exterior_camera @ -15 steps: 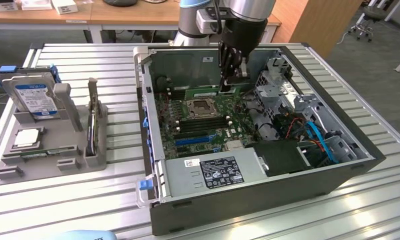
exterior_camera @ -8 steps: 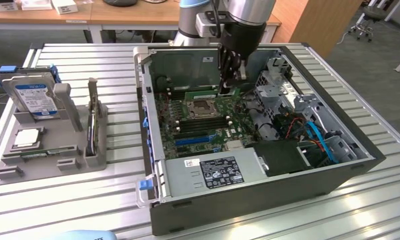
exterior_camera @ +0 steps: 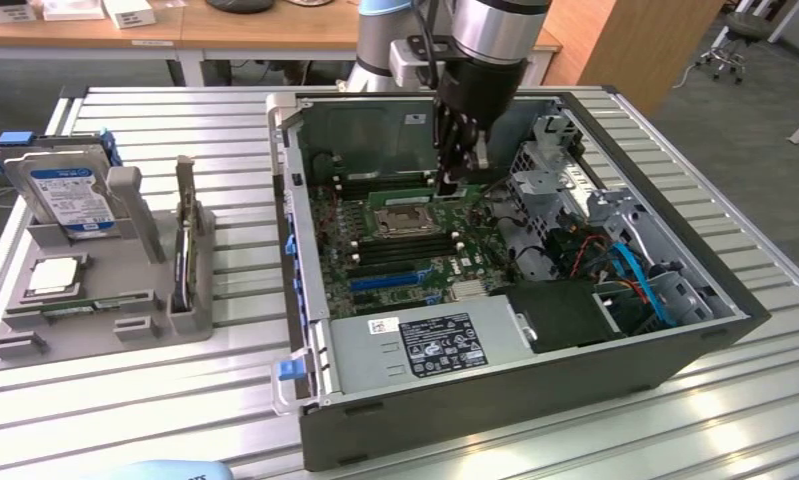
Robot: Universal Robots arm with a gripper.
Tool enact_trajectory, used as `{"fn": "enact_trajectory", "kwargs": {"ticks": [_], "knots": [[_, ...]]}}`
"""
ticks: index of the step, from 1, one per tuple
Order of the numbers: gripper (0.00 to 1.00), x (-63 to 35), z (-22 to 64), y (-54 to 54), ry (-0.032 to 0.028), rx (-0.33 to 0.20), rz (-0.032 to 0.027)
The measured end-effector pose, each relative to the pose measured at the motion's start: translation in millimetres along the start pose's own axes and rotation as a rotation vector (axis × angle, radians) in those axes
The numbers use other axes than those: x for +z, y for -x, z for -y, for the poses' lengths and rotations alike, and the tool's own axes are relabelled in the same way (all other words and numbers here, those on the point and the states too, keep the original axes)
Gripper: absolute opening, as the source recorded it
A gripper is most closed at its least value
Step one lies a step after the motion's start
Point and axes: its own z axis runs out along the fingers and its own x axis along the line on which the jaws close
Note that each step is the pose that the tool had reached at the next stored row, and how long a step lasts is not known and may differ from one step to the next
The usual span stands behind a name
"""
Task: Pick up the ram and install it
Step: 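Insert the ram into the slot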
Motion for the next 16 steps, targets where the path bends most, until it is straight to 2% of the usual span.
{"fn": "enact_trajectory", "kwargs": {"ticks": [16], "knots": [[0.12,18.8,0.4,-0.3,0.0000,0.001,-0.0008]]}}
